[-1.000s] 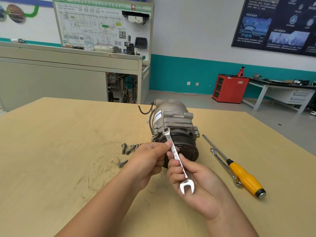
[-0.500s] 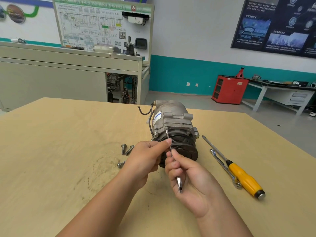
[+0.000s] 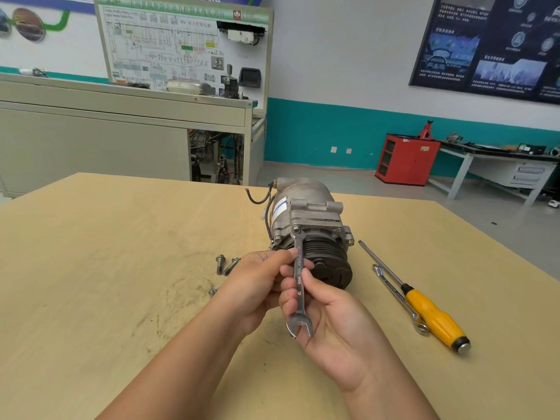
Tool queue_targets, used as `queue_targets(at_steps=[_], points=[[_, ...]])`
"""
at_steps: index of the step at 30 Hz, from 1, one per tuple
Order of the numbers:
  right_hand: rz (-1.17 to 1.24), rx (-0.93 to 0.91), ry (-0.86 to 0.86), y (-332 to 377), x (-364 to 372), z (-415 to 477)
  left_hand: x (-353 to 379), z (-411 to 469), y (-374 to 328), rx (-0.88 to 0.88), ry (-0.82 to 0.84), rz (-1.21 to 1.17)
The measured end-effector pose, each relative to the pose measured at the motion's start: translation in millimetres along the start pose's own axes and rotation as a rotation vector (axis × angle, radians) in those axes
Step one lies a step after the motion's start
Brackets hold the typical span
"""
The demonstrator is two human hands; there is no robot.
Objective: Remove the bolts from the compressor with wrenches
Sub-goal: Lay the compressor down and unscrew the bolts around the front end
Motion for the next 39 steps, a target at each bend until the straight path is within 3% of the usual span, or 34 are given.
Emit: queue_targets(at_steps=[6,15,21,25,33,39], points=[[0.008,0.022,-0.025,-6.9,-0.9,5.8,-4.2,-2.7,-0.8,-0.095,0.037,-0.035],[-0.065,-0.060,-0.138,-6.4,-11.4,9.7,-11.2,1.0,-1.8,0.119,-0.155,0.255],[-0.225,-0.152,-0.203,7.5,-17.0,5.7,-3.7,0.6,-4.7,0.184,-0.130,0.317],[-0.271,-0.170,-0.176,16.9,-17.4,1.4,2.9,0.5,-3.9,0.115,-0.078,0.249],[-0.183,0.057,-0.048,22.9,-17.1,-7.5,12.2,-1.5,2.8,-0.084,-0.045,0.011],[-0.086,0.036,-0.074,19.8,-7.9,-6.7,7.7,-5.4,1.0,-0.028,-0.077,0.131]])
Point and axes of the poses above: each hand's wrist, its own z-axis towards the middle knuckle, its own x-axis out of the palm, y = z × x, the point moved 3 cm from there along z, towards the middle knuckle, and after that the axes turned 11 degrees about -y, right-handed, at the moved point
